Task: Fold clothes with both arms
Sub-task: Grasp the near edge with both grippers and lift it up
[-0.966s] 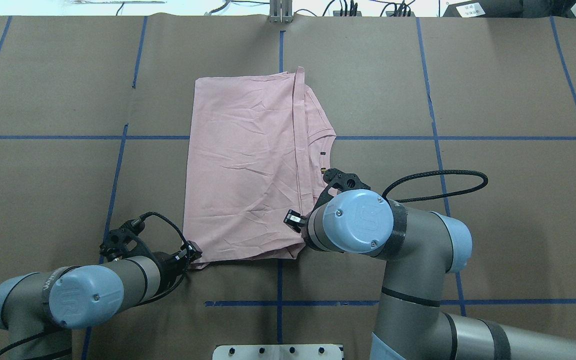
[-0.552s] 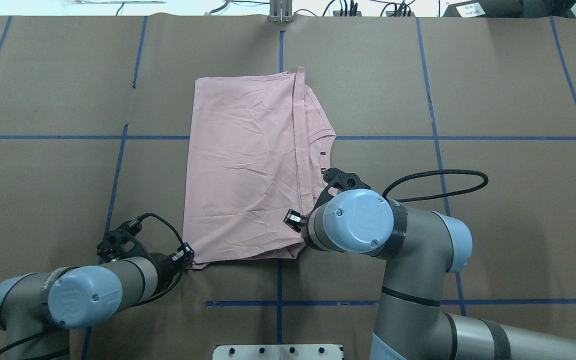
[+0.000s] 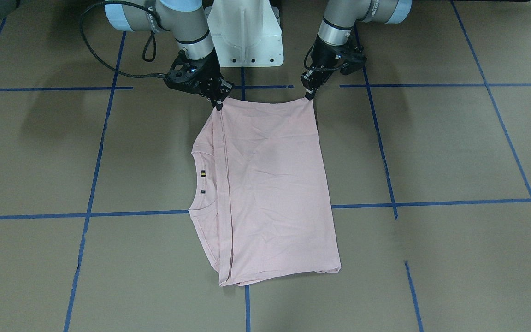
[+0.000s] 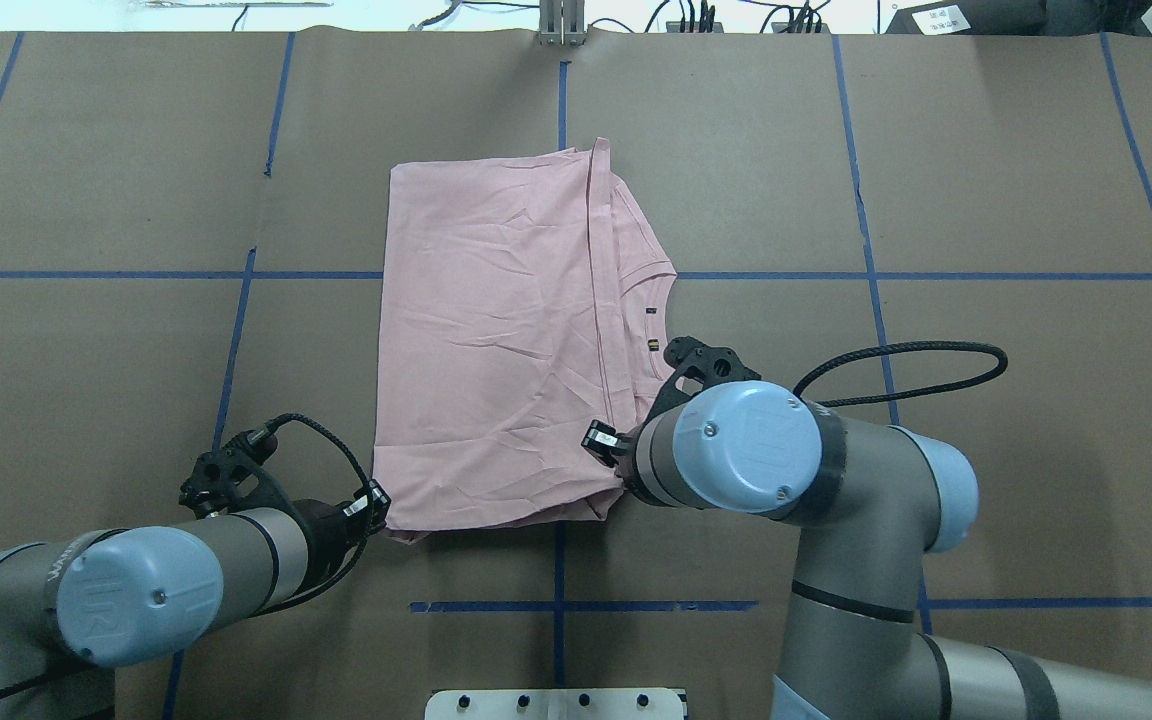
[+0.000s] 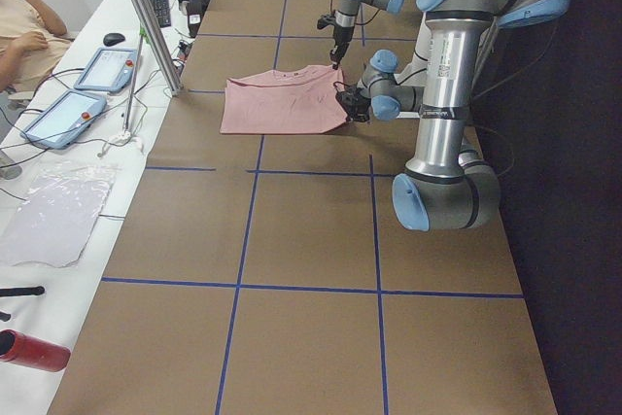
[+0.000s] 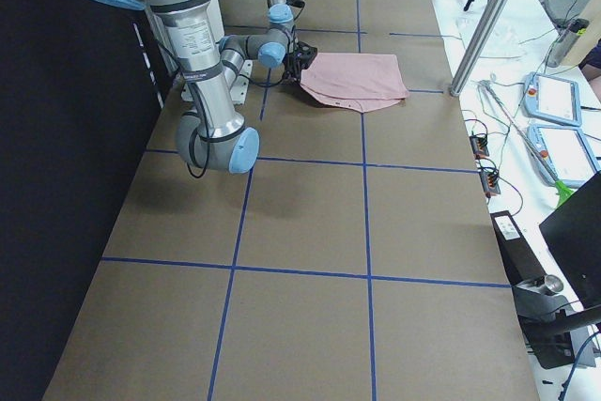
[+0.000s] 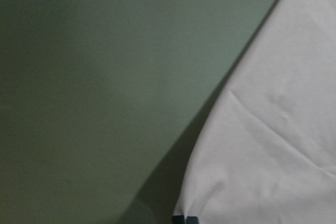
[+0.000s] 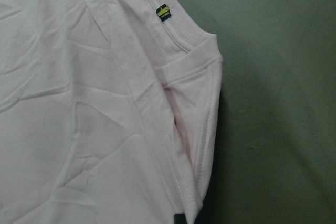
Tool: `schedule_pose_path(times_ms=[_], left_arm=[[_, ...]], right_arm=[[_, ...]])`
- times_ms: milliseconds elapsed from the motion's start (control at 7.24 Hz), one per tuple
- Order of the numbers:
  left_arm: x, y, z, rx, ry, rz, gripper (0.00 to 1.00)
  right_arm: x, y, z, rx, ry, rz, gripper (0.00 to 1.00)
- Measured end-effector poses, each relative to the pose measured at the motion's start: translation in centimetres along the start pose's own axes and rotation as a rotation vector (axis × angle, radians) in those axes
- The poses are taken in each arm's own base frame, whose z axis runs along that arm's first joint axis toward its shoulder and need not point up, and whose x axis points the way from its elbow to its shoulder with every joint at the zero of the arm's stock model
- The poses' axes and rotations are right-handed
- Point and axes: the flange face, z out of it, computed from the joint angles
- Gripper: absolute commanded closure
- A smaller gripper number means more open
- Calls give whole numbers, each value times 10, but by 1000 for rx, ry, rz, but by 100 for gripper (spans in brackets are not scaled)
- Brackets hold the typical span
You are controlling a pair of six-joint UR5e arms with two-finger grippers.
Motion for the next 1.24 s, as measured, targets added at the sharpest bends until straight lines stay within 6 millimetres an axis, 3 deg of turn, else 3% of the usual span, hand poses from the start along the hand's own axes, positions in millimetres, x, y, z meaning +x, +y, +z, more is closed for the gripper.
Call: schedule_pose_path(times_ms=[138, 276, 414, 552, 690, 828, 966, 1242], left_arm=[[12, 5, -34, -20, 12, -26, 100], [22, 10, -76, -51, 14, -55, 100], [30, 11, -122, -85, 17, -77, 100], [41, 10, -153, -103, 38, -80, 100], [63, 3, -157, -81, 71, -54, 100], [99, -19, -136, -6, 92, 0, 100], [129, -49, -103, 80, 81, 59, 100], [154, -106, -35, 192, 34, 144, 100]], right_arm=[[19, 9, -23, -24, -20, 32, 100], [35, 17, -57, -52, -49, 67, 100], [44, 17, -107, -66, -85, 99, 100], [40, 4, -144, -49, -116, 129, 100], [18, -16, -144, -4, -126, 159, 100], [-20, -48, -115, 57, -125, 191, 100], [-50, -86, -79, 107, -131, 216, 100], [-78, -143, -20, 153, -129, 246, 100]])
